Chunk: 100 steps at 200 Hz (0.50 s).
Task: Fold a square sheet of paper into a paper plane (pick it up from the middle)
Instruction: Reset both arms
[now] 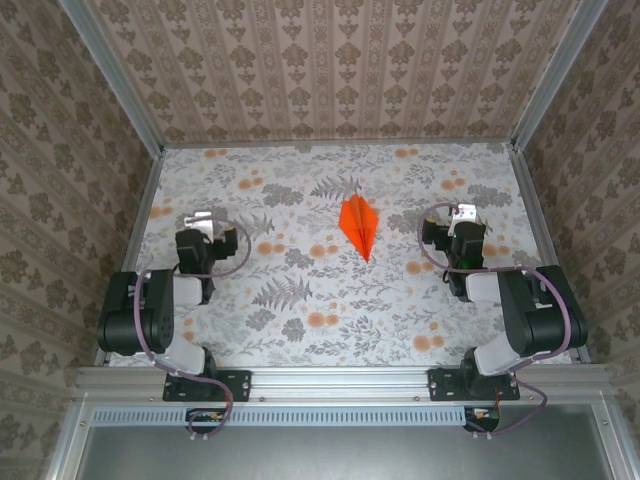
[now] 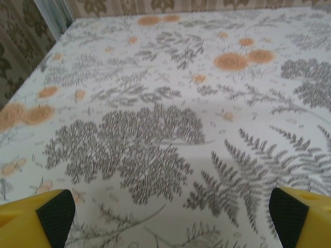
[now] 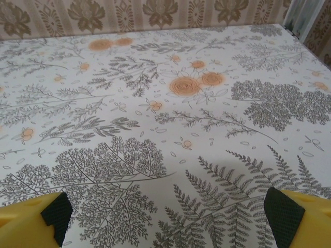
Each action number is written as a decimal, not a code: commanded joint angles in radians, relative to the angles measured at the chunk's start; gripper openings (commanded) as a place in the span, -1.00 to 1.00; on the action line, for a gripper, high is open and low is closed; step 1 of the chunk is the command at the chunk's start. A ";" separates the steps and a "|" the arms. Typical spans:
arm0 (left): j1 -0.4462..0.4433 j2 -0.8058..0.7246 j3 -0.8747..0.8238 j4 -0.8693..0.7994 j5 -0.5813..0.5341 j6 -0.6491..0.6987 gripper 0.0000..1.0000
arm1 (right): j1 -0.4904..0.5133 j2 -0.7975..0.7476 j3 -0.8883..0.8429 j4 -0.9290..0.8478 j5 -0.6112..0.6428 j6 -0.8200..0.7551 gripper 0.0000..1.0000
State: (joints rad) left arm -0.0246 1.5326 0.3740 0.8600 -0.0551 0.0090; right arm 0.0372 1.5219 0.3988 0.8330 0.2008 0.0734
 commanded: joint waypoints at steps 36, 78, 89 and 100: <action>-0.018 0.002 0.025 0.005 -0.045 0.040 1.00 | -0.003 0.011 -0.002 0.046 -0.023 -0.017 1.00; -0.017 0.004 0.032 -0.006 -0.038 0.039 1.00 | -0.003 0.010 -0.002 0.046 -0.024 -0.017 0.99; -0.014 0.004 0.032 -0.008 -0.033 0.039 1.00 | -0.003 0.009 -0.003 0.046 -0.024 -0.017 0.99; -0.014 0.004 0.033 -0.007 -0.032 0.037 1.00 | -0.003 0.008 -0.006 0.051 -0.024 -0.017 0.99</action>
State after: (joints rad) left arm -0.0387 1.5326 0.3820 0.8558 -0.0864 0.0242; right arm 0.0372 1.5219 0.3988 0.8425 0.1967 0.0731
